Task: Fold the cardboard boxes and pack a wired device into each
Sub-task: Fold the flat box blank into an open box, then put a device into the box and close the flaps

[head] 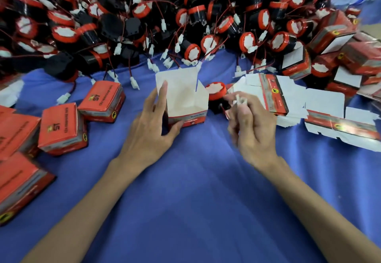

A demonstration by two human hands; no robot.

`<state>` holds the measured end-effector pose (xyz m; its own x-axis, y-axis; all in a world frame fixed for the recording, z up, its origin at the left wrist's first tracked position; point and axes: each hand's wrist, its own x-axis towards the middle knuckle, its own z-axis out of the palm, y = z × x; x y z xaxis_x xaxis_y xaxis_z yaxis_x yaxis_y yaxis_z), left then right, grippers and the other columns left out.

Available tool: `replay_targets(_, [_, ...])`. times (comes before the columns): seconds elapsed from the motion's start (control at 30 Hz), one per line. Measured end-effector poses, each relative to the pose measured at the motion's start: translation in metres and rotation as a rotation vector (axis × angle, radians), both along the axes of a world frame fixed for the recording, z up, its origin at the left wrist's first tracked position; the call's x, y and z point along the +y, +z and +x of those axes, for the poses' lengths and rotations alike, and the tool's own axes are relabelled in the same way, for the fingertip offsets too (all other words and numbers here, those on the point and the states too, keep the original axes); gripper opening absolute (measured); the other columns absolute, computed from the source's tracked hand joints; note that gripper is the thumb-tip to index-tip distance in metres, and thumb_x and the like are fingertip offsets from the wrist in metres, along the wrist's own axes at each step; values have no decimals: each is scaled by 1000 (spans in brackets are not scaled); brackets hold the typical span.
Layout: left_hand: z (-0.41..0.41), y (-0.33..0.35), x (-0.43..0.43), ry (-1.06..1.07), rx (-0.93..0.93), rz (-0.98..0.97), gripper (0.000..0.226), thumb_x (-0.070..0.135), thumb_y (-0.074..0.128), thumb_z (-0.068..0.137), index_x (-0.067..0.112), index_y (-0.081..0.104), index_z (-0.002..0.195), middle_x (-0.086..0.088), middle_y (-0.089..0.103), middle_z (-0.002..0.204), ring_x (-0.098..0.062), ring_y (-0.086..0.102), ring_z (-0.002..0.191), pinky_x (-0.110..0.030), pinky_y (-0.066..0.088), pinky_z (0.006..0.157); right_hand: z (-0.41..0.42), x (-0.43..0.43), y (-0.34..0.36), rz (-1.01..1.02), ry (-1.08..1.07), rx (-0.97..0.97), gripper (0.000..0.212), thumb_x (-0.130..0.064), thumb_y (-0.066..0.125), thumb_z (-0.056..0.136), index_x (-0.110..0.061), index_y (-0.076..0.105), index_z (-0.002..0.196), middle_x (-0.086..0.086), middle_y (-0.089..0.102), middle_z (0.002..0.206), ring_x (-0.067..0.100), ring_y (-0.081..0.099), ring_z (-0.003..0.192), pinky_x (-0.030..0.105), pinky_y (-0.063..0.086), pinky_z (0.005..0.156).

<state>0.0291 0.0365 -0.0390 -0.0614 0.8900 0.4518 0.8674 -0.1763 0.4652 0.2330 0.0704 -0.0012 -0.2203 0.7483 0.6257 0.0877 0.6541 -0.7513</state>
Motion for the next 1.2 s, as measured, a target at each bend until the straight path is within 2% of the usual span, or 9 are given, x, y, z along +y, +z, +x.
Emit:
replay_targets(0.1, [3,0,-2,48,55,60,89,50,56,87,18,6,154,-13,35,150,-38,56,110,-44,50,80,0,-18,-5,53,175,-260,33,-23,29,102,-7,58,102,-3,52,52,-5,46,44,4,35,52])
replay_targets(0.23, [1,5,-9,3,92,370,71,36,56,90,0,26,144,-26,29,148,-40,32,136,-41,32,112,-11,-32,-9,172,220,-440,58,-39,17,103,-1,61,99,-6,60,57,7,52,49,18,40,53])
replay_targets(0.33, [2,7,-18,-186,133,553,41,27,55,87,6,48,121,-14,44,122,-31,48,110,-37,43,93,-14,-43,-12,209,251,-391,51,-40,16,103,-9,55,94,-6,62,62,7,54,53,16,38,52])
replay_targets(0.47, [21,5,-23,-465,176,318,40,32,52,89,12,56,123,-6,48,126,-22,54,106,-33,45,92,-19,-61,-5,113,369,-80,38,-43,23,103,-17,45,87,1,68,67,8,60,51,5,39,54])
replay_targets(0.6, [33,0,-20,-407,242,229,42,41,51,97,23,48,134,-5,46,135,-19,43,122,-31,34,105,-22,-80,6,-147,622,44,36,-52,41,97,-20,45,84,26,69,84,34,68,66,41,57,58])
replay_targets(0.7, [37,-2,-20,-416,272,211,40,46,46,99,21,46,131,-10,57,129,-22,52,117,-41,42,97,-21,-82,11,162,569,-102,35,-41,43,99,-11,59,93,22,69,80,28,61,73,26,46,83])
replay_targets(0.87, [36,2,-33,-488,-159,-9,35,31,55,91,19,53,124,8,58,126,-14,58,116,-40,47,93,-27,-69,10,509,586,-49,32,-34,34,102,-7,49,92,14,69,76,19,61,70,23,47,69])
replay_targets(1.0, [40,5,-36,-368,-88,144,41,35,63,79,12,57,113,-3,61,118,-16,59,106,-37,53,77,-18,-50,-5,218,237,60,19,-25,35,99,-18,52,93,-25,50,76,-10,51,63,7,38,63])
replay_targets(1.2, [38,5,-31,-214,-133,321,48,25,74,71,21,45,109,-7,54,116,-18,57,103,-27,52,78,-21,-19,-8,-362,155,369,23,-17,33,104,-13,55,111,-16,51,64,4,52,57,19,44,48])
